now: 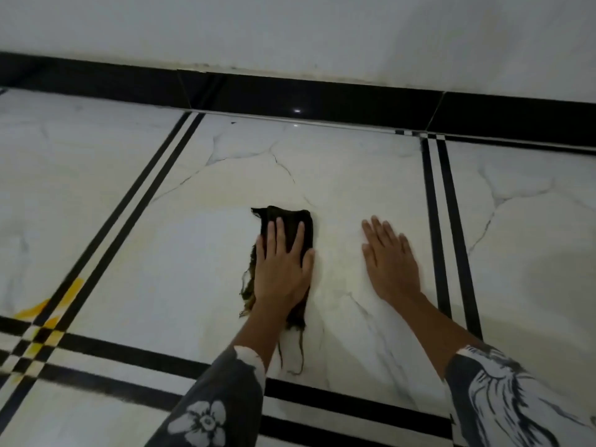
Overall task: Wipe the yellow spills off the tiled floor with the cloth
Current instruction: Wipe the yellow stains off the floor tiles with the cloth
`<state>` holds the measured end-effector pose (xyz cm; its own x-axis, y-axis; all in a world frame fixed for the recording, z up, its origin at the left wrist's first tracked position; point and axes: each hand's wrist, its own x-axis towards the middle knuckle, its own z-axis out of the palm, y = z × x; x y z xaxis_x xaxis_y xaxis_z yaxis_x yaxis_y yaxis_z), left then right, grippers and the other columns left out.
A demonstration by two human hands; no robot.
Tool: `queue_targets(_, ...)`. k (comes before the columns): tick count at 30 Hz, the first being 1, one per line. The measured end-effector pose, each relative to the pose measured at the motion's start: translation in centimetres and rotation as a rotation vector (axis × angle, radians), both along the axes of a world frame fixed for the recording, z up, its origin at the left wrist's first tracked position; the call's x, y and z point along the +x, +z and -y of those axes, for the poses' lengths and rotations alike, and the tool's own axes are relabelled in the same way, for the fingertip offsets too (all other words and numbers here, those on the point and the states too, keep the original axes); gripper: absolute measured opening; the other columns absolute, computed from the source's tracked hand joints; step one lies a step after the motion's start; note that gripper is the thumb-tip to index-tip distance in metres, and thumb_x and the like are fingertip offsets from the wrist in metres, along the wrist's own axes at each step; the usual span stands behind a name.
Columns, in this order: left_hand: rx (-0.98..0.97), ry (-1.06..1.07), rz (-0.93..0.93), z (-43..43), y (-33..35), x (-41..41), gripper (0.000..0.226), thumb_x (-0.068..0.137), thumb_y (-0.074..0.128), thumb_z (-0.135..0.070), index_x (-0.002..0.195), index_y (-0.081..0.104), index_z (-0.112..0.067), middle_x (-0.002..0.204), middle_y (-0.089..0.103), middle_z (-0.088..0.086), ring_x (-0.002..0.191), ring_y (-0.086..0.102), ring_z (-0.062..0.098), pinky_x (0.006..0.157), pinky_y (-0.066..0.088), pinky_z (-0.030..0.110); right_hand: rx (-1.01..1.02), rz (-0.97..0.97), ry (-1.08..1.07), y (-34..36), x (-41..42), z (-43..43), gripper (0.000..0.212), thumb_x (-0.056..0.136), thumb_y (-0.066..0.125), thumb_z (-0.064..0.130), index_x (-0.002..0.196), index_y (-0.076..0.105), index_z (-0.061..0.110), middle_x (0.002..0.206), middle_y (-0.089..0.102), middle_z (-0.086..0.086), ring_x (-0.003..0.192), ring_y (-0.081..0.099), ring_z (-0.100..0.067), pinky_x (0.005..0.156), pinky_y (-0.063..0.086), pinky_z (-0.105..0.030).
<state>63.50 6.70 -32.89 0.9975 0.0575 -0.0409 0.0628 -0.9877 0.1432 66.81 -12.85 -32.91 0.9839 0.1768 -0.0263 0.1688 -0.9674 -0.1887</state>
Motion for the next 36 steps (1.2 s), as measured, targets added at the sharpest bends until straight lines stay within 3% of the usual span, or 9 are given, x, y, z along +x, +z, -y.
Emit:
queue_targets(3,-0.056,-0.063,0.036,3.9,0.3,-0.8,0.066,0.089,-0.001,-0.051,0.150,0.009,-0.027,0.157,0.009,0.011,0.145,0.006,0.028,0.115,0.000,0.044,-0.019,-0.005,-0.009,0.0,-0.1,-0.2,0.060,0.090,0.002,0.037,0.148,0.003,0.023,0.158,0.003,0.003,0.145,0.003,-0.015,0.116,0.000,-0.035)
queue_targets(7,-0.082,-0.242,0.020,4.9,0.9,4.1,0.055,0.098,0.006,-0.044,0.150,0.006,-0.026,0.159,0.006,0.001,0.146,0.001,0.017,0.116,-0.002,0.038,-0.010,-0.020,-0.012,-0.1,-0.3,-0.1,0.060,0.090,0.001,0.038,0.148,-0.001,0.023,0.158,0.000,0.003,0.145,0.000,-0.013,0.116,-0.002,-0.034)
queue_targets(12,-0.089,0.124,0.029,-1.0,0.3,6.5,0.054,0.100,0.017,-0.037,0.150,0.007,-0.018,0.159,0.006,0.004,0.146,0.003,0.018,0.118,0.001,0.038,0.134,0.025,-0.070,1.3,0.6,-1.9,0.048,0.100,0.025,0.032,0.147,0.022,0.019,0.156,0.018,-0.001,0.144,0.013,-0.016,0.117,0.004,-0.035)
queue_targets(14,-0.058,0.225,0.052,-0.6,0.6,4.2,0.056,0.100,0.016,-0.038,0.150,0.005,-0.016,0.159,0.005,0.006,0.146,0.002,0.019,0.117,0.000,0.039,0.188,0.031,-0.043,1.9,1.8,-3.9,0.048,0.100,0.023,0.033,0.147,0.020,0.020,0.156,0.016,0.000,0.144,0.010,-0.014,0.116,0.000,-0.033)
queue_targets(20,-0.080,-0.087,-0.007,-2.7,1.1,7.5,0.054,0.101,0.015,-0.038,0.150,0.004,-0.021,0.159,0.004,-0.001,0.145,0.000,0.013,0.116,-0.002,0.035,0.208,-0.118,0.011,0.9,3.7,-9.3,0.063,0.095,0.012,0.052,0.149,0.007,0.020,0.158,0.002,0.004,0.144,-0.002,-0.008,0.118,-0.006,-0.033)
queue_targets(25,-0.054,0.127,0.007,-13.9,0.8,8.1,0.052,0.102,0.019,-0.035,0.150,0.009,-0.018,0.159,0.009,0.003,0.145,0.005,0.017,0.117,0.004,0.036,0.087,-0.035,-0.010,0.1,3.7,-10.9,0.067,0.094,0.014,0.055,0.149,0.004,0.018,0.158,0.002,0.004,0.145,0.000,-0.012,0.117,-0.004,-0.037)
queue_targets(28,-0.025,0.262,0.015,-13.6,0.7,3.9,0.056,0.100,0.012,-0.038,0.150,0.007,-0.015,0.158,0.008,0.004,0.146,0.005,0.018,0.118,0.004,0.038,0.066,-0.014,-0.023,-0.1,3.5,-11.1,0.074,0.090,0.009,0.063,0.149,0.004,0.019,0.158,0.004,0.004,0.145,0.003,-0.012,0.116,-0.003,-0.038)
queue_targets(33,-0.068,0.042,0.015,-7.8,0.7,7.2,0.056,0.100,0.016,-0.040,0.150,0.004,-0.019,0.159,0.004,0.000,0.146,0.000,0.015,0.117,-0.001,0.036,0.049,-0.011,-0.017,-0.2,3.6,-10.9,0.070,0.092,0.011,0.060,0.149,0.003,0.020,0.158,0.003,0.004,0.145,0.002,-0.012,0.117,-0.003,-0.037)
queue_targets(36,-0.089,0.137,0.001,-12.4,0.7,10.7,0.055,0.100,0.017,-0.038,0.151,0.007,-0.018,0.159,0.007,0.002,0.146,0.003,0.016,0.117,0.001,0.037,0.043,0.020,-0.013,-0.2,3.7,-10.8,0.073,0.089,0.007,0.061,0.149,0.007,0.019,0.158,0.007,0.004,0.145,0.005,-0.013,0.116,0.000,-0.037)
